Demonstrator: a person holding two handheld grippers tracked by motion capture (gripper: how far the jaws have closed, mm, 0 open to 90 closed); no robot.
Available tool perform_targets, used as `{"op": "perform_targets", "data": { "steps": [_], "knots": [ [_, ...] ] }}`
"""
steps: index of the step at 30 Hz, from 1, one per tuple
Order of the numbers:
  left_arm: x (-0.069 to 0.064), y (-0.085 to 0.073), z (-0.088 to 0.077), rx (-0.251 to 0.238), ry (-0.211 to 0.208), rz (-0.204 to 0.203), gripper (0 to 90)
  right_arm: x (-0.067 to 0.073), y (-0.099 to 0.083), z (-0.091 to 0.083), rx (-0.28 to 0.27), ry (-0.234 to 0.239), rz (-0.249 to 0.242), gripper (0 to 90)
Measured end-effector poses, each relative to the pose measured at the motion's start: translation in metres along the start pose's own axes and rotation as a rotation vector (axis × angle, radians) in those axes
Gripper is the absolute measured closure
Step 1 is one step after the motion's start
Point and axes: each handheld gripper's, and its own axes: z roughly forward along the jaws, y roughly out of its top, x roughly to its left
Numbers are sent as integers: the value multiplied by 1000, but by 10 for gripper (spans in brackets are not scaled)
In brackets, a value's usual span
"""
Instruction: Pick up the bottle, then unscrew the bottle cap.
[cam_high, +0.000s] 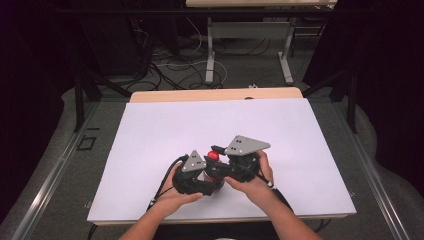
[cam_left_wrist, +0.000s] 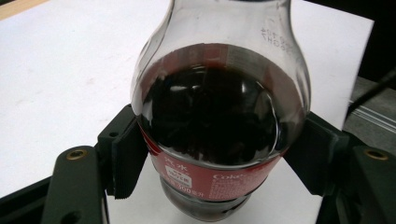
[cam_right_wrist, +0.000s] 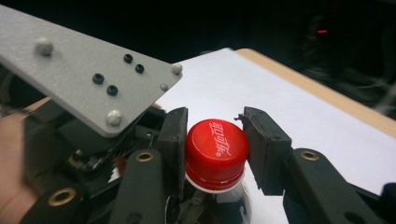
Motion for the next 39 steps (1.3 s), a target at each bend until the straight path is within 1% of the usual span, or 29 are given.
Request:
{"op": "perform_targets", "data": {
  "steps": [1,2,3,4,5,6,7,8,9,10,11,12,13,14,15,16,17,19,20,22,23,24,27,28,29,35,36,37,39],
  "knots": [
    [0,0,-1,7,-17,6,296,-5,0,0,-5,48,-5,612],
    [-1,0,0,-1,-15,10,296,-11,0,-1,-7,100,-17,612],
    [-2,0,-1,15,-31,4,296,-16,0,-1,-6,153,-38,613],
    [-3,-1,-1,13,-37,-2,296,-21,0,-1,3,197,-33,613],
    [-4,-1,-1,5,-29,17,296,-26,0,-2,10,237,-38,613],
    [-5,-1,-1,7,-33,10,296,-30,0,-1,3,276,-63,613],
    [-5,-2,-1,6,-29,8,296,-32,0,-1,8,305,-63,612],
    [-4,-1,-2,16,-32,11,296,-35,0,0,5,318,-64,610],
    [-4,-1,-2,16,-29,2,296,-35,0,1,4,318,-62,607],
    [-4,0,-3,15,-18,10,296,-34,0,0,6,302,-49,605],
    [-4,0,-3,15,-18,10,296,-31,1,0,1,279,-35,594],
    [-4,-1,-3,-5,1,-5,296,-27,1,0,2,249,-34,555],
    [-3,-1,-4,-2,7,-3,295,-22,2,0,-3,198,-26,529],
    [-3,-1,-4,-2,7,-3,296,-17,3,0,7,139,-12,512],
    [-2,-1,-4,-3,16,-5,296,-17,3,0,7,139,-12,512],
    [-1,0,-6,8,16,-10,296,-6,4,1,7,41,47,496],
    [-1,0,-6,5,18,-20,296,1,3,2,-4,-7,51,484],
    [-1,0,-6,10,21,-14,295,13,2,4,5,-115,24,485],
    [-2,-1,-4,-8,44,-24,295,18,3,6,7,-148,13,485],
    [-3,0,-4,0,57,-21,295,25,2,9,-20,-208,5,484],
    [-4,-1,-3,-9,66,-26,296,27,1,10,-30,-228,5,485],
    [-5,0,-3,-1,73,-16,296,29,1,11,-43,-244,15,485],
    [-6,0,-4,-6,67,-19,296,30,1,15,-52,-283,-2,499],
    [-6,0,-4,-7,64,-19,296,29,1,15,-60,-286,9,502],
    [-6,0,-4,-7,64,-19,296,28,0,15,-70,-277,29,505],
    [-6,0,-4,-5,60,-18,296,23,-5,9,-79,-224,80,548],
    [-6,0,-3,-12,65,-22,296,22,-6,8,-76,-218,78,554],
    [-5,0,-5,8,56,-14,296,22,-6,6,-74,-213,75,568],
    [-5,0,-5,7,53,-12,296,21,-7,4,-79,-194,69,587]
  ]
}}
